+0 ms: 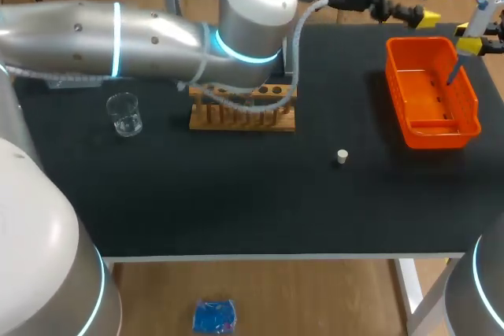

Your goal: Invert the test tube, pick up the pipette, mount the tip to pipette, aspirate from beaker and dispense into the tube, eject the tip, return the pipette, and cap with the stopper.

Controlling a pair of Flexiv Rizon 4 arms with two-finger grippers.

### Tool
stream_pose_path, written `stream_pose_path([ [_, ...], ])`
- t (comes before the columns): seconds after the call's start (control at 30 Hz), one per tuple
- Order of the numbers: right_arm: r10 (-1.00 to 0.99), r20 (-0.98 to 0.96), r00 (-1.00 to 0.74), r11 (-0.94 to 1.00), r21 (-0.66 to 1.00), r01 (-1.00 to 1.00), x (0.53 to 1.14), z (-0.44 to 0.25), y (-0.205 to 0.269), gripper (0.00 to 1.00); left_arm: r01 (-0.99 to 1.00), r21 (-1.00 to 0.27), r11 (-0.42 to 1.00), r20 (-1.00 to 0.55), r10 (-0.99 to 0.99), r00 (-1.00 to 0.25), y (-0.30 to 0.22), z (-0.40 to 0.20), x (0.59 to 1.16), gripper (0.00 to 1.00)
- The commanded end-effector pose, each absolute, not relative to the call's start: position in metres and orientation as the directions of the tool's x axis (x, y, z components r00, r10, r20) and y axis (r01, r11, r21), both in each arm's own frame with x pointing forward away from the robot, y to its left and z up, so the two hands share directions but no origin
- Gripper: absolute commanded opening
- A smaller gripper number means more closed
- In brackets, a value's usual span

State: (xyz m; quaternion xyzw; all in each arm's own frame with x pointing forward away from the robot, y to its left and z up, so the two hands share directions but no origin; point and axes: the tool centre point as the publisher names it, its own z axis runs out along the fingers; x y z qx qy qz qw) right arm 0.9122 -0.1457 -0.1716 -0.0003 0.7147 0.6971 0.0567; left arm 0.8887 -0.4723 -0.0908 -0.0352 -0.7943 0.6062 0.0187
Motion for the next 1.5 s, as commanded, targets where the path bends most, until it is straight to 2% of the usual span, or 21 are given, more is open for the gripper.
stream_pose_path([
  [0.03,0.076,-0.081,-0.994,0.031,0.996,-0.079,0.913,-0.171,-0.146,0.0,0.034,-0.977,0.209,-0.024,0.049,-0.999,-0.458,-0.098,0.874,1.0],
  [0.67,0.076,-0.081,-0.994,0.031,0.996,-0.079,0.913,-0.171,-0.146,0.0,0.034,-0.977,0.209,-0.024,0.049,-0.999,-0.458,-0.098,0.874,1.0],
  [0.77,0.076,-0.081,-0.994,0.031,0.996,-0.079,0.913,-0.171,-0.146,0.0,0.055,-0.964,0.261,-0.046,0.039,-0.998,-0.437,-0.116,0.875,1.0],
  [0.93,0.076,-0.081,-0.994,0.031,0.996,-0.079,0.913,-0.171,-0.146,0.0,0.074,-0.982,0.173,-0.072,0.018,-0.997,-0.386,-0.131,0.866,1.0],
  [1.17,0.076,-0.081,-0.994,0.031,0.996,-0.079,0.913,-0.171,-0.146,0.0,0.131,-0.98,0.15,-0.139,-0.044,-0.989,-0.307,-0.139,0.858,1.0],
  [1.5,0.076,-0.081,-0.994,0.031,0.996,-0.079,0.913,-0.171,-0.146,0.0,0.097,-0.987,0.127,-0.107,-0.075,-0.991,-0.248,-0.164,0.853,1.0],
])
